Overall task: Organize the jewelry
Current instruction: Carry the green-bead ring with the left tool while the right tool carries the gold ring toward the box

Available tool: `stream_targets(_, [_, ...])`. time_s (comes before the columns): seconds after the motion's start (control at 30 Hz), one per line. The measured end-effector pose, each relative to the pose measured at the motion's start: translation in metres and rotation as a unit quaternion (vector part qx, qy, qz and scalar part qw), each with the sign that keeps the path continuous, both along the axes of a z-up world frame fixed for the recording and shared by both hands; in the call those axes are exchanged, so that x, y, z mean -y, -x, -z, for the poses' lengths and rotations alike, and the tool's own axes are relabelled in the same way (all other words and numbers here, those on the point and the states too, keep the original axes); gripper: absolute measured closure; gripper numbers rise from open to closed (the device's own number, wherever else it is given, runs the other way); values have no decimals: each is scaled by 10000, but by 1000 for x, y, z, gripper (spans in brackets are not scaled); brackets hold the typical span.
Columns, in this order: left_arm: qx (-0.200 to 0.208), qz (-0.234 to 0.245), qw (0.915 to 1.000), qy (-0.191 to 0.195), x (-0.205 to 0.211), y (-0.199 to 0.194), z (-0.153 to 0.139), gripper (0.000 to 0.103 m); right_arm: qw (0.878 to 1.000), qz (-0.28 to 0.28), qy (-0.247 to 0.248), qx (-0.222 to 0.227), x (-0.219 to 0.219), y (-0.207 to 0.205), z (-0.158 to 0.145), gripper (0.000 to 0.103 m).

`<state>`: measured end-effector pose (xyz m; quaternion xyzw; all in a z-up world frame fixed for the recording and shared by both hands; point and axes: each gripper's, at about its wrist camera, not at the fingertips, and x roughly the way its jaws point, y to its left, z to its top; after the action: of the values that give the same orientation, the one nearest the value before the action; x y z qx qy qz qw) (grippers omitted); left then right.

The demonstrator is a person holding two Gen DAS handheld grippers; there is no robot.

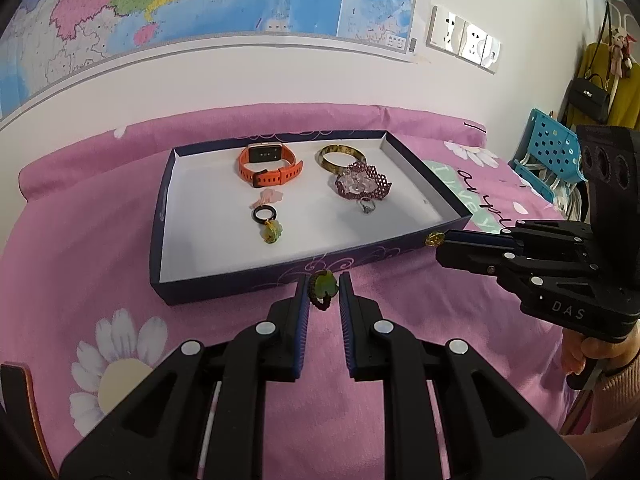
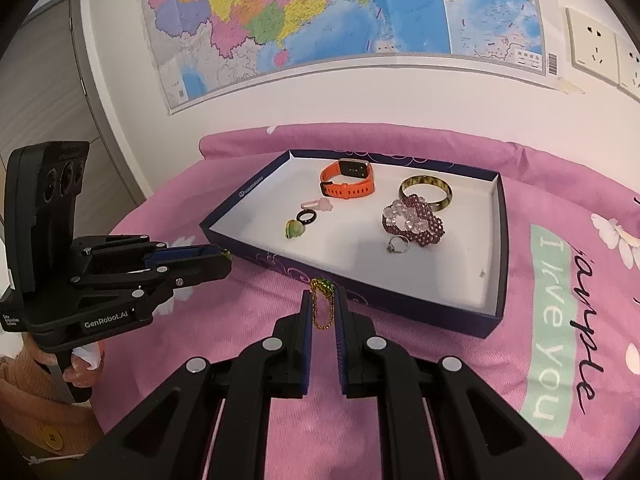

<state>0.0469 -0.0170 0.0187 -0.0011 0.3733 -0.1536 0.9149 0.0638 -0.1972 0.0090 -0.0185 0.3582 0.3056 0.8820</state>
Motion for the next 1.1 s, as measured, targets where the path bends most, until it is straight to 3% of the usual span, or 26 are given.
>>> stream_targets(1.1, [156,-59,9998,-74,2,-31,-10,88,9997,198,72,111,-3,-39,-4,94])
